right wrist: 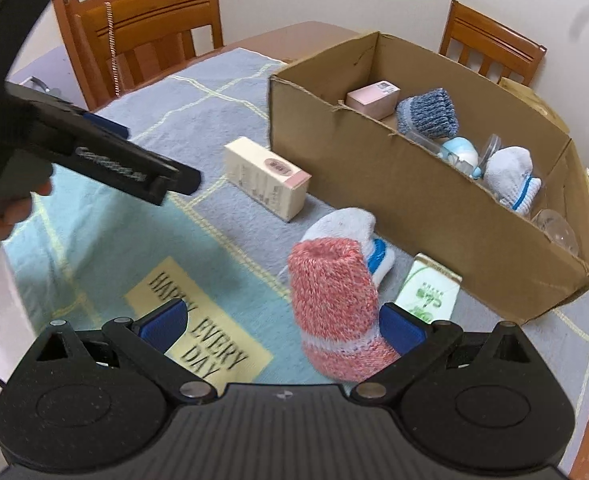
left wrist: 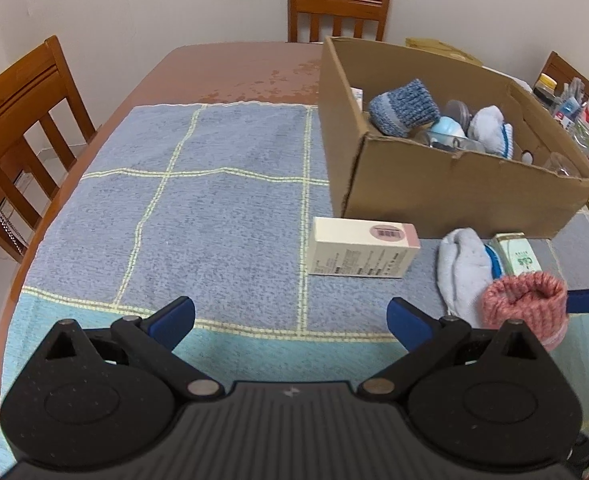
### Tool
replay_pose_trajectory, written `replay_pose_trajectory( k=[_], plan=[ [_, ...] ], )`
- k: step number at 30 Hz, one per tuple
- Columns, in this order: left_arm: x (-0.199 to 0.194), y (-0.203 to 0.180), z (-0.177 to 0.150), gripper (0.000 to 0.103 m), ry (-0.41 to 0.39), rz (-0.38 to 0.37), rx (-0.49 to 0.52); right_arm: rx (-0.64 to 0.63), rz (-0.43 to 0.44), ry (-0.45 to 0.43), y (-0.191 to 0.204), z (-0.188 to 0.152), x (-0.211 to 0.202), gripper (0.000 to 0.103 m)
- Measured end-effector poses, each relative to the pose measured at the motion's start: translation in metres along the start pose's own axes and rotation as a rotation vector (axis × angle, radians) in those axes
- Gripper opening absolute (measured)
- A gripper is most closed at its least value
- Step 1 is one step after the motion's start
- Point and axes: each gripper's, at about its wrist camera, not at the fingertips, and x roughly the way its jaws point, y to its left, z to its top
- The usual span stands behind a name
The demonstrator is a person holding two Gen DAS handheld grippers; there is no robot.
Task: Organize objects
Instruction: 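Lower left tool around the cream box while right tool approaches the pink knit sock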
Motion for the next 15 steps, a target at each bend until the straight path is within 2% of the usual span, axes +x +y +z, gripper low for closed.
replay_pose_trajectory(
  k=[4,15],
  plan=[
    [-0.004,-0.001,-0.003,0.102,-0.004,0.0,0.008,0.004,0.023,-0.002,0.006,-0.002,-0.006,0.103],
    [-0.009,0.01,-0.006,0.102,-0.008,0.022,-0.003,0.041,0.006,0.012,0.006,-0.01,-0.004,0.103]
  ],
)
